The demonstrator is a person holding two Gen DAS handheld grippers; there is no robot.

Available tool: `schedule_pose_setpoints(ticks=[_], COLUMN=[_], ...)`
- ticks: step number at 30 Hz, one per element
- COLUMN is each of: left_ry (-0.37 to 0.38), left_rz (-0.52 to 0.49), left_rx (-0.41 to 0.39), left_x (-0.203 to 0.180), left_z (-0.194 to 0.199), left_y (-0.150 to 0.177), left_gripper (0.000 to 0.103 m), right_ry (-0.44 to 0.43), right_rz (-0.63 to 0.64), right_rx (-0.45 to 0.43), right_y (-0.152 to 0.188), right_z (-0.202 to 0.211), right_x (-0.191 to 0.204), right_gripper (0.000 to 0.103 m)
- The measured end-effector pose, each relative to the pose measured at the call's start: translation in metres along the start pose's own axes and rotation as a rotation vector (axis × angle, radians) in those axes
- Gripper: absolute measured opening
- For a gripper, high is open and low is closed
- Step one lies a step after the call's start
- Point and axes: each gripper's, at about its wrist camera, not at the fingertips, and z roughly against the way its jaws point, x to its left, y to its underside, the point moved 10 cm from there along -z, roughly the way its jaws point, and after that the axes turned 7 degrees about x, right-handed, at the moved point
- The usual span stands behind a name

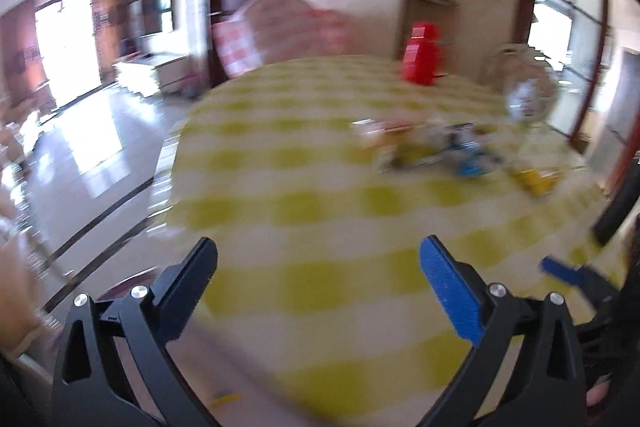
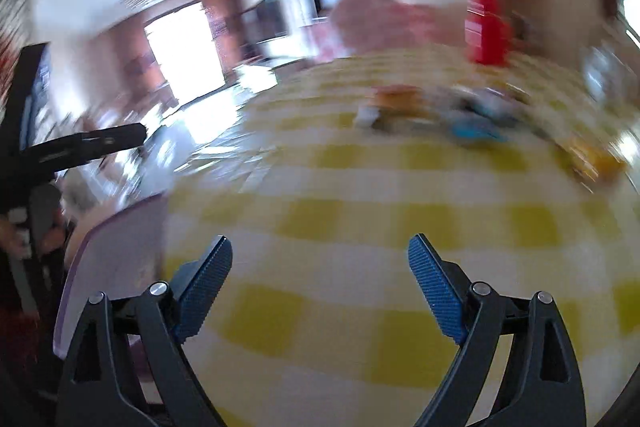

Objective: Organize snacks
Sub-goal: 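Grasp the yellow wrapped cake bar with the right gripper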

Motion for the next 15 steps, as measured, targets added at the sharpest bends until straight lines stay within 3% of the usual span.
schedule_pose_setpoints(ticks=[3,7,12,15], left_ry=[0.084,0.183,0.231,0.251], left_rz=[0.004,0.041,0.058,0.124], left_rx=[0.023,0.076,0.115,0.123], left_x=[-0.071,-0.151,-0.208,-0.209], left_z=[-0.040,-0.099,-0.161,-0.179], left_y=[-0.016,-0.018,-0.014,-0.009], left_gripper=[0.101,0.101,0.101,0.101], right_ry=[0.066,0.089,0.149,0.190], right_rz=[-0.124,-0.359,-0.547,-0.646], right_rx=[0.020,0.058,0.054,0.044], right_y=[0.006,0.018,0.017,0.006], right_z=[0.004,0.013,0.012,0.005], right_x=[-0.063,-0.147,-0.220,-0.258], right_gripper=[0.087,0.087,0.087,0.087])
